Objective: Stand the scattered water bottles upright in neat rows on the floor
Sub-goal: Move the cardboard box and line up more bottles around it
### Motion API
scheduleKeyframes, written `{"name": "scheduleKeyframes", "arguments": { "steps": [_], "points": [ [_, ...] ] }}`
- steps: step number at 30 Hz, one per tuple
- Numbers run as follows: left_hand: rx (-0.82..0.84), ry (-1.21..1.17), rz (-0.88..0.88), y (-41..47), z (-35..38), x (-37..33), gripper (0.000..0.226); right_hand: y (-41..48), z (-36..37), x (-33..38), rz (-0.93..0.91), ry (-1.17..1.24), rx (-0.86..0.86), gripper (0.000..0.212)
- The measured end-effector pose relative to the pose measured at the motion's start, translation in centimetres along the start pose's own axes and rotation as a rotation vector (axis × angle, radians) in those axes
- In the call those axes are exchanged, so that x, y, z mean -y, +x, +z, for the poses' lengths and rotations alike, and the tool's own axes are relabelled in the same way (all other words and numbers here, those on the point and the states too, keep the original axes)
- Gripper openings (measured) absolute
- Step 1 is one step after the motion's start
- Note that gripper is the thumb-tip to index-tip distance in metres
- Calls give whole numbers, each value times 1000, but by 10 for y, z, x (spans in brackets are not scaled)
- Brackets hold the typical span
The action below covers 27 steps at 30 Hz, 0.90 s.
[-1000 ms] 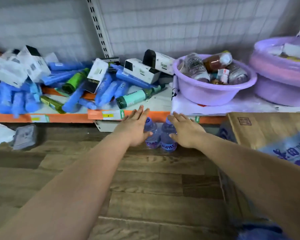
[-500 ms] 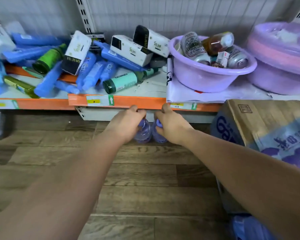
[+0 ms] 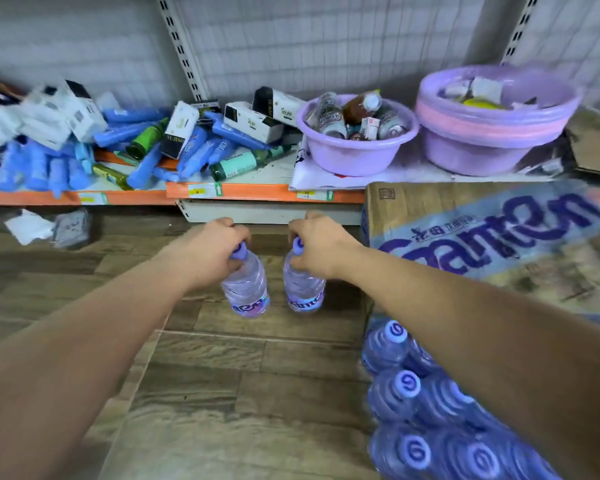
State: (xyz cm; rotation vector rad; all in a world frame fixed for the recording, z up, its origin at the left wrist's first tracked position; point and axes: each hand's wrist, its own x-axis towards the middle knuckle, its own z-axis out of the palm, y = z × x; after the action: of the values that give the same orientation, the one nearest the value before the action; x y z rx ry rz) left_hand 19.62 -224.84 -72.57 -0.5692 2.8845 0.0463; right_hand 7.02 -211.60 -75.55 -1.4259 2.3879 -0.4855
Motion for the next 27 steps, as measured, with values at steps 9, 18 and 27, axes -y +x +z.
{"name": "scheduleKeyframes", "arguments": {
  "steps": [9, 18, 27],
  "points": [
    [-82, 102, 34, -108, -102, -131, 32, -165, -127, 17, -109, -176, -159, 27],
    [-193, 53, 191, -162, -143, -262, 32, -319, -200, -15, 81, -269, -180, 29],
    [-167, 23, 382, -163, -124, -388, 43, -416, -207, -84, 257, -298, -138, 27]
  ]
}}
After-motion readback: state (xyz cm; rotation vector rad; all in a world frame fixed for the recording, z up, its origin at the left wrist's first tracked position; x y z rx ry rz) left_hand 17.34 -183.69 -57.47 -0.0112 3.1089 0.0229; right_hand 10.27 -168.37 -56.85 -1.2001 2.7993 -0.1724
